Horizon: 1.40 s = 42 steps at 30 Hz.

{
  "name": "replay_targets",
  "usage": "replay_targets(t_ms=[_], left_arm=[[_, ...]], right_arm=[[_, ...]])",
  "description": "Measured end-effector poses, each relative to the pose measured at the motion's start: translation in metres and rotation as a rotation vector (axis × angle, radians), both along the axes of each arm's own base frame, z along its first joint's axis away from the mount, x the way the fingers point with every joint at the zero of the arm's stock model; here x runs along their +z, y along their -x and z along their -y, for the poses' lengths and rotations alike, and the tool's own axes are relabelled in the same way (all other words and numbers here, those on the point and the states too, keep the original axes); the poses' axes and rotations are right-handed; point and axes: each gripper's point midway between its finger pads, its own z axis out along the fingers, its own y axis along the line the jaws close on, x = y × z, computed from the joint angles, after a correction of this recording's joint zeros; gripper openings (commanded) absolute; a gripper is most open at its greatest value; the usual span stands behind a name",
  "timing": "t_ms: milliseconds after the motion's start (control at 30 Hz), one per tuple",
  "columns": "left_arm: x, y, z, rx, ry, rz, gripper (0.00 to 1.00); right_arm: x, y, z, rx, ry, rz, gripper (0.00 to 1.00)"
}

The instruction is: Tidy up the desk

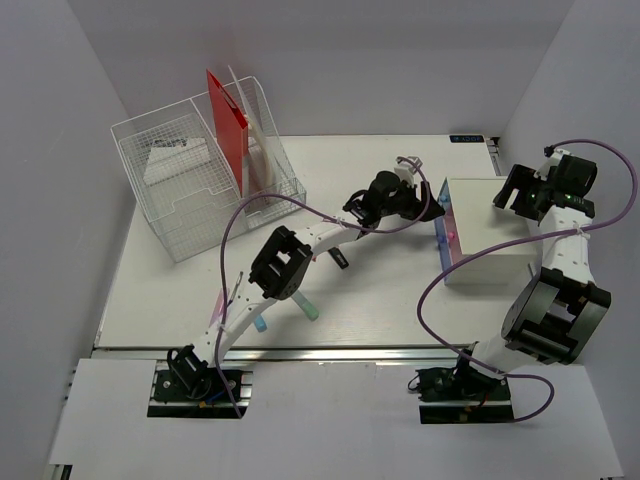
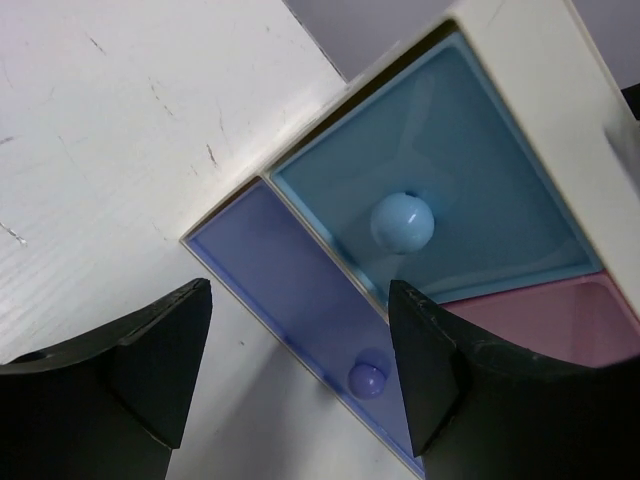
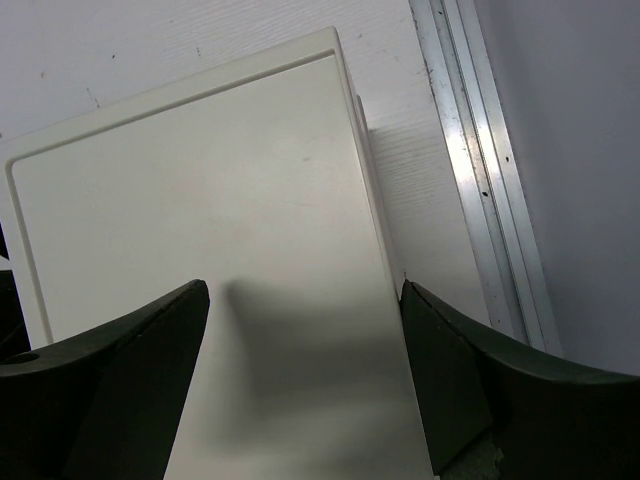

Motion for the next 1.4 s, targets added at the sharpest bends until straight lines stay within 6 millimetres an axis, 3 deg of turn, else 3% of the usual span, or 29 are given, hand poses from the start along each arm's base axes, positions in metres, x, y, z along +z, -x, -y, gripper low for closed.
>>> replay_targets(t_ms=[267,467,667,767,867,967,1233,1400], left_arm=[[0.011,-0.006,-0.002,0.031,0.011,0.027,0.81],[0.011,0.028,-0.034,-0.018,-0.077,0.002,0.81],[0.065,0.069,-0.06,-0.181,-0.01,0.075,0.83],[0.094,0.09,-0.058,-0.348,0.083,0.156,0.82],[0.107,0.103,-0.048,-0.497,0.161,0.205,0.81],[0.099,0.106,-0.037,-0.581,0.203,0.21,0.8],[0.031,0.101,-0.022,-0.565,0.138,0.102,0.73],[0.03,0.096,-0.011,-0.518,0.133,0.115,0.7]], right_arm=[[-0.001,-0.001,0.0,0.003,0.001,0.004,0.82],[0.0,-0.001,-0.003,-0.003,-0.017,0.005,0.82],[-0.002,0.0,-0.001,-0.049,-0.034,-0.006,0.82],[-0.002,0.0,-0.001,-0.063,-0.04,-0.007,0.82],[-0.002,0.0,0.0,-0.072,-0.046,-0.009,0.82],[-0.002,0.0,0.0,-0.081,-0.048,-0.01,0.81],[-0.001,0.002,-0.001,-0.085,-0.049,-0.008,0.81],[-0.002,0.003,-0.001,-0.085,-0.048,-0.008,0.8]])
